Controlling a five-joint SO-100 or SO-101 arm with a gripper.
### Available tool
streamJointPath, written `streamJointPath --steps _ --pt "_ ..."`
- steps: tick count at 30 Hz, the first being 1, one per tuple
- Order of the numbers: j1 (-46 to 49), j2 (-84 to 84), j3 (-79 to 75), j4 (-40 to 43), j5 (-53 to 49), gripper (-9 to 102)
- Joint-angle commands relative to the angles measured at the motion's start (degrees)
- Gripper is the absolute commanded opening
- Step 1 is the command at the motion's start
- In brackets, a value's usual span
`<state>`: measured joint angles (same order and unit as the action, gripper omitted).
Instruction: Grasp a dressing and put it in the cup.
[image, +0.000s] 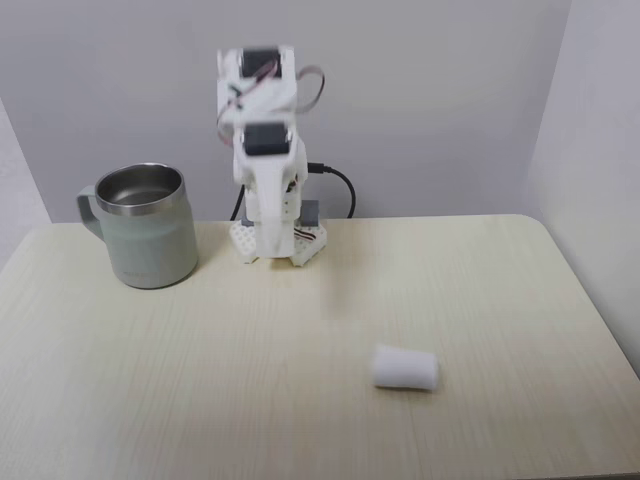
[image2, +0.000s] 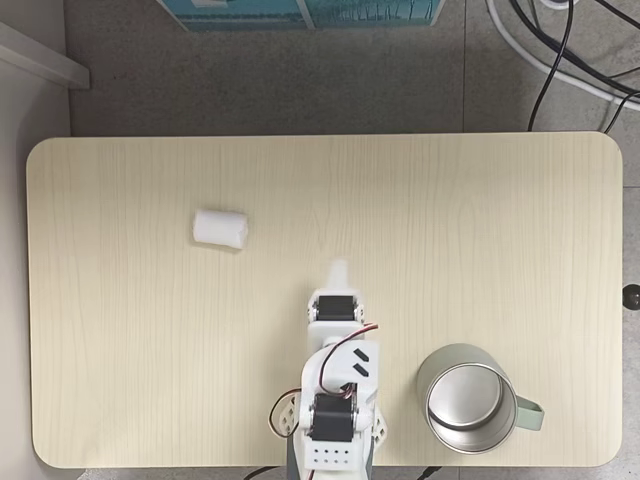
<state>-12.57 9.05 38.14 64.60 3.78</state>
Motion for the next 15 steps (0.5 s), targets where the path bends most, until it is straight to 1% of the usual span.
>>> streamJointPath --steps 1,4,7,11,15 --pt "-4.6 16.3 17.8 3.3 6.2 13" --pt "-8.8 31.2 29.6 8.3 14.8 24" --pt "-13.0 44.6 37.6 12.0 21.5 29" --pt "-19.7 58.2 41.2 12.0 24.5 31" --pt "-24.1 70.1 42.5 8.7 26.9 31"
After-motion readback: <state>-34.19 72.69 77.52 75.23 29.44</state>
